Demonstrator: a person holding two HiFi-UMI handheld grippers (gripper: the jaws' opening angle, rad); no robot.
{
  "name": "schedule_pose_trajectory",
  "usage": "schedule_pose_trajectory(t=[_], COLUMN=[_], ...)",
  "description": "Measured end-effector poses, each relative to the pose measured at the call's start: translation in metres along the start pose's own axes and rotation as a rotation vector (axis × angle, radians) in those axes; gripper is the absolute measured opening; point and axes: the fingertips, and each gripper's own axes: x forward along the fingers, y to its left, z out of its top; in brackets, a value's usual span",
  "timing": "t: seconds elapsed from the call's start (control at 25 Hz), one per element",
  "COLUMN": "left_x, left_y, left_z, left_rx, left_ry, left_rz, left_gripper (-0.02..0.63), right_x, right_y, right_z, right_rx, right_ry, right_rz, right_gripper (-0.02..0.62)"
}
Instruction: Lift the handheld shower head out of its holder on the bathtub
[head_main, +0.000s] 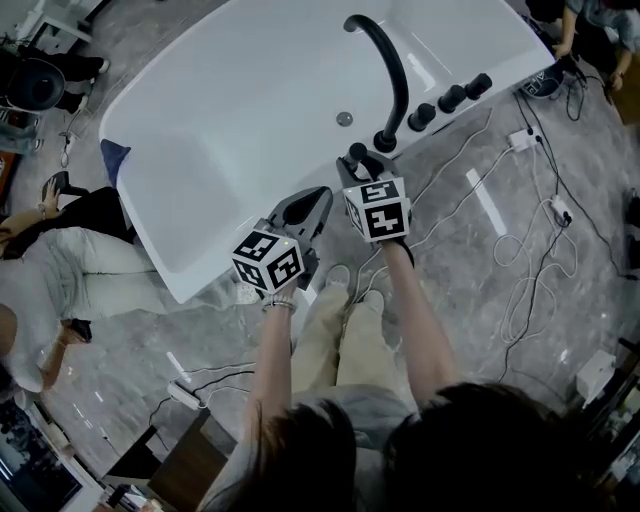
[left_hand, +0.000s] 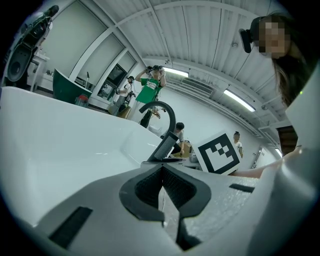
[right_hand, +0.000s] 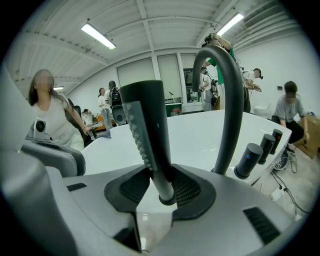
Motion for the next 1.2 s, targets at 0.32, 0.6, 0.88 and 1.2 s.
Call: schedule_pose_trajectory(t=[0.32,0.6,0.88,1.2], left_x=[-0.005,-0.023,-0.037,-0.054], left_y=[-0.010,-0.022,-0.038,-0.065], left_z=[0.013,0.033,0.055,0.076], left_rx=[0.001,0.008,0.032,0.062], left_ry=[-0.024,-0.058,-0.096,-0.136], left_rz=[0.004,0.013,0.013,0.005], left_gripper=[0.005,0.005,0.005,0.005], right_x=[-0.019,-0.046,-0.075,-0.111], right_y=[0.006,0.018,0.029,0.042], right_z=[0.018,0.043,0.067,0.091], right_rx=[-0.024,-0.043,-0.055,-0.060], right_ry=[-0.014,-0.041,-0.083,-0.131], right_rz=[0.010,0.008,0.014,0.028], right_gripper=[0.133,0.133,0.133,0.133])
